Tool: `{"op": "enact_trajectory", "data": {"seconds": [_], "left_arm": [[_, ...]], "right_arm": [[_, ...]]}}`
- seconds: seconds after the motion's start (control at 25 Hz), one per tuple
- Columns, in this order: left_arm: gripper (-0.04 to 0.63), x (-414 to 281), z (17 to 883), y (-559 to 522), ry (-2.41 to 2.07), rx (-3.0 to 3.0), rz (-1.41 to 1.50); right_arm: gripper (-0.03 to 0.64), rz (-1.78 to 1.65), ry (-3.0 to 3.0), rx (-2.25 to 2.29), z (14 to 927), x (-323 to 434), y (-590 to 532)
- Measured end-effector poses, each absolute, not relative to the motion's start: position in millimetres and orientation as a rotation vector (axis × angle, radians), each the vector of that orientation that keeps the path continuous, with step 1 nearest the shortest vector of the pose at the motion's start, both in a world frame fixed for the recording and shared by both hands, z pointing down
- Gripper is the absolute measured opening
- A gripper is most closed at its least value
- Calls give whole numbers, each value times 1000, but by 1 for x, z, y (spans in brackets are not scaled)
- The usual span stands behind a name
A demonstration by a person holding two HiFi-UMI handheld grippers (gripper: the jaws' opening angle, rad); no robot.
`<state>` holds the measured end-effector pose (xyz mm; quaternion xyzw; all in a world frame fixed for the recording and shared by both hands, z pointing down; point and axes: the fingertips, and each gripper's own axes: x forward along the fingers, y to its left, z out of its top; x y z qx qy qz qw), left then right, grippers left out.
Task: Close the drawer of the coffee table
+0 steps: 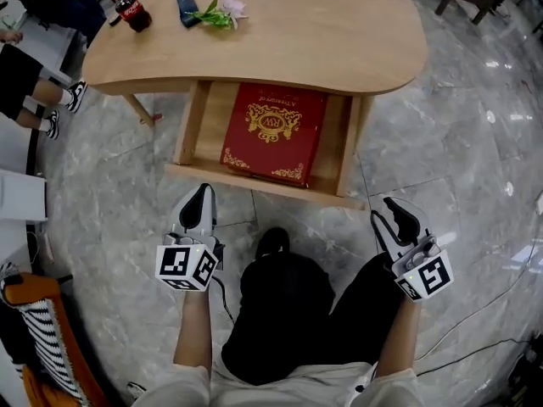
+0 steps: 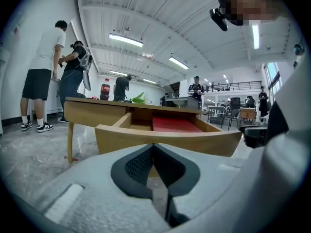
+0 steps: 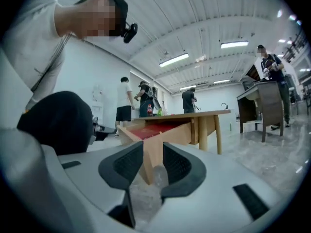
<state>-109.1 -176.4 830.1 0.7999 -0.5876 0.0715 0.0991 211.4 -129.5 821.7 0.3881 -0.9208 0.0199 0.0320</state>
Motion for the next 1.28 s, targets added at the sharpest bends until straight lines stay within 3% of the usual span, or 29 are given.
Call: {"op": "enact_trajectory", "data": {"seconds": [0.32,0.64,1.28], "left_arm": [[9,-79,835,-177,-1695,2459,290],[9,-75,838,-177,-1641,2454,296],[9,-67,807,-185,-1568,2493,133]], "right_arm": [[196,30,-2679,1249,851,188,-126],[119,-88,-2724,1199,847,175,-135],[115,-2,-2843,1254,817,187,-145]]}}
